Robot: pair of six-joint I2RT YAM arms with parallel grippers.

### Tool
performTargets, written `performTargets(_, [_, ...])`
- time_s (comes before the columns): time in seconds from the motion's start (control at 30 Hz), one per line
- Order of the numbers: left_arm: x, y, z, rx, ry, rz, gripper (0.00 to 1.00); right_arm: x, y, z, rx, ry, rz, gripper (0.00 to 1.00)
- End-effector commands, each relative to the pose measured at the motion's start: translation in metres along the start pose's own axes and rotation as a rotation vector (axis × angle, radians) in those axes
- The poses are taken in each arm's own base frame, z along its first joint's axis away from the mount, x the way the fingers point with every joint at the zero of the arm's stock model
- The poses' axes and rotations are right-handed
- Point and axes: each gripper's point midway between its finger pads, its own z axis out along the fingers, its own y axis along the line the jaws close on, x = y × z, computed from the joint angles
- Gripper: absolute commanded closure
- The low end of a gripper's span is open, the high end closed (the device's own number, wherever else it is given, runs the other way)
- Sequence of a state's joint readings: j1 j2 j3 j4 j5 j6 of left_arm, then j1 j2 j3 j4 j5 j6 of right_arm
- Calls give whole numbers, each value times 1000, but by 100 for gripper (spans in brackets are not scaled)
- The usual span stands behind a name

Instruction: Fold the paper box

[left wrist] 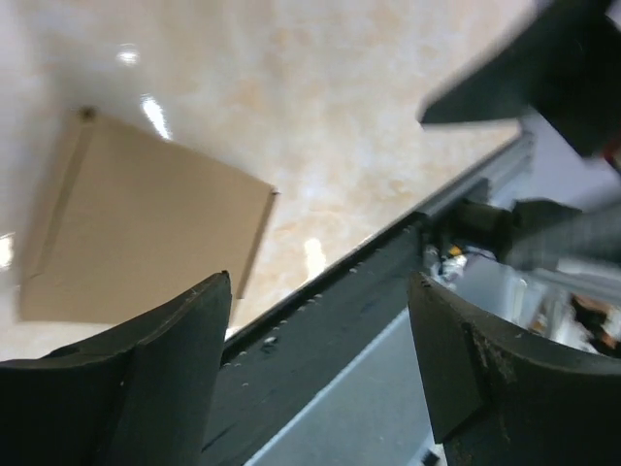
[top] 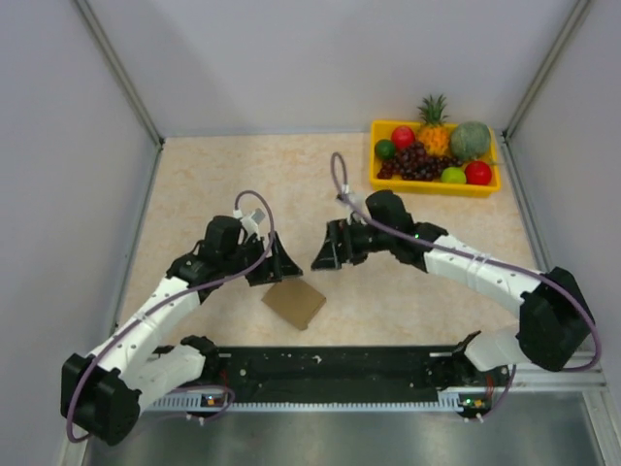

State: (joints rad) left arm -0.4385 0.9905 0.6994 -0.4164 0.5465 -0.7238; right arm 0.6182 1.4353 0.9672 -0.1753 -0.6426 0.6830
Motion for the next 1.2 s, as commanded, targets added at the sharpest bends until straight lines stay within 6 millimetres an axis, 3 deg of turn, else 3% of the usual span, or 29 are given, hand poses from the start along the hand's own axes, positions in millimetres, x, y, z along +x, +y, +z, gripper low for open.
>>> performTargets(0.0, [-44, 19, -49, -233, -281, 135, 20, 58, -33, 6, 252, 46, -609, 19])
performTargets(0.03, [-65, 27, -79, -337, -459, 142, 19, 51, -24, 13, 236, -24, -670, 19])
performTargets(0.07, [-72, 37, -100, -420, -548, 127, 18, 48, -23, 13, 258, -75, -719, 20])
performTargets(0.1, [-74, 44, -118, -475, -611, 104, 17, 70, -21, 21, 236, -54, -781, 21])
performTargets(0.13, [-79, 47, -143, -519, -721, 87, 17, 69, -11, 26, 213, -104, -843, 21])
performTargets(0.17, [-73, 53, -152, -551, -731, 81, 17, 68, -12, 27, 261, -128, -929, 21])
performTargets(0.2, [-68, 54, -163, -553, -767, 81, 17, 81, -2, 33, 248, -116, -996, 23])
performTargets(0.23, [-67, 61, -172, -593, -798, 69, 17, 78, -5, 35, 304, -134, -1050, 24])
performTargets(0.3, [-58, 69, -184, -631, -820, 61, 18, 82, -6, 48, 342, -96, -1070, 32])
performTargets(0.37, [-56, 75, -195, -670, -851, 49, 18, 92, 2, 56, 365, -97, -1078, 34])
performTargets(0.47, [-50, 78, -196, -702, -813, 27, 18, 122, 19, 74, 379, -105, -1105, 33])
performTargets(0.57, [-47, 75, -188, -700, -751, -6, 17, 131, 10, 96, 524, -61, -1108, 32])
performTargets(0.6, [-47, 73, -186, -696, -734, -15, 17, 129, 17, 100, 556, -68, -1128, 32])
performTargets(0.63, [-48, 68, -187, -680, -737, -35, 17, 131, 5, 105, 631, -64, -1184, 32])
performTargets(0.7, [-48, 67, -187, -686, -729, -60, 16, 133, 11, 112, 662, -75, -1205, 32])
performTargets(0.87, [-41, 70, -189, -705, -710, -116, 15, 126, 1, 123, 780, -100, -1198, 33])
performTargets(0.93, [-34, 68, -179, -670, -671, -139, 16, 124, -3, 121, 821, -104, -1211, 34])
performTargets(1.17, [-16, 74, -134, -598, -518, -241, 14, 127, -24, 122, 886, -82, -1256, 52])
